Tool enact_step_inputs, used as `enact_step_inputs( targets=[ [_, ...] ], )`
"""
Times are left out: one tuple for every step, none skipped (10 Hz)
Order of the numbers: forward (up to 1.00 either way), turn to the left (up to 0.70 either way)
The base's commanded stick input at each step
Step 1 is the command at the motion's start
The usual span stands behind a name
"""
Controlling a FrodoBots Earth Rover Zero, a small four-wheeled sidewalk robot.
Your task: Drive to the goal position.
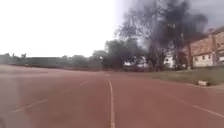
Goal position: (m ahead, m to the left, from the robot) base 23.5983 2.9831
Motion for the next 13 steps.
enact_step_inputs(
  targets=[
    [0.7,0.0],
    [0.7,0.0],
    [0.7,0.0],
    [0.7,0.0],
    [0.7,0.0],
    [0.7,0.0],
    [0.7,0.0],
    [0.7,0.0],
    [0.7,0.0],
    [0.7,0.0],
    [0.7,0.0],
    [0.7,0.0],
    [0.7,0.0]
  ],
)
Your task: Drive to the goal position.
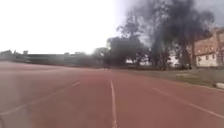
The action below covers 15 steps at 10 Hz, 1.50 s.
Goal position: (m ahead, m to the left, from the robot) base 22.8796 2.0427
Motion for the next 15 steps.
enact_step_inputs(
  targets=[
    [0.7,0.0],
    [0.7,0.0],
    [0.7,0.0],
    [0.7,0.0],
    [0.7,0.0],
    [0.7,0.0],
    [0.7,0.0],
    [0.7,0.0],
    [0.7,0.0],
    [0.7,0.0],
    [0.7,0.0],
    [0.7,0.0],
    [0.7,0.0],
    [0.7,-0.08],
    [0.7,-0.24]
  ],
)
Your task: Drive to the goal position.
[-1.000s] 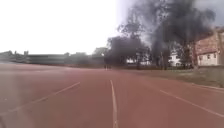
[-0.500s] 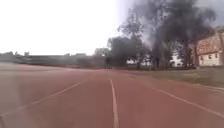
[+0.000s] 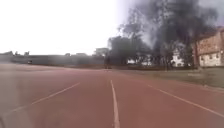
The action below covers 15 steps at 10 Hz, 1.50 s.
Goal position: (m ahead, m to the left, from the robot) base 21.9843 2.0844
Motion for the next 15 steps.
enact_step_inputs(
  targets=[
    [0.7,-0.35],
    [0.7,-0.35],
    [0.7,0.0],
    [0.7,0.0],
    [0.7,0.0],
    [0.7,0.0],
    [0.7,0.0],
    [0.7,0.0],
    [0.7,0.0],
    [0.7,0.0],
    [0.7,0.0],
    [0.7,0.0],
    [0.7,0.0],
    [0.7,0.0],
    [0.7,0.0]
  ],
)
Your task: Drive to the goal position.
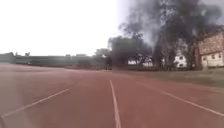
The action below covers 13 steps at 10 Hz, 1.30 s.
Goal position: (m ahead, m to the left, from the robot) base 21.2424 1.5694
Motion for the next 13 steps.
enact_step_inputs(
  targets=[
    [0.7,0.0],
    [0.7,0.0],
    [0.7,0.0],
    [0.7,0.0],
    [0.7,0.0],
    [0.7,0.0],
    [0.7,0.0],
    [0.7,0.0],
    [0.7,0.0],
    [0.7,0.0],
    [0.7,0.0],
    [0.7,0.0],
    [0.7,0.0]
  ],
)
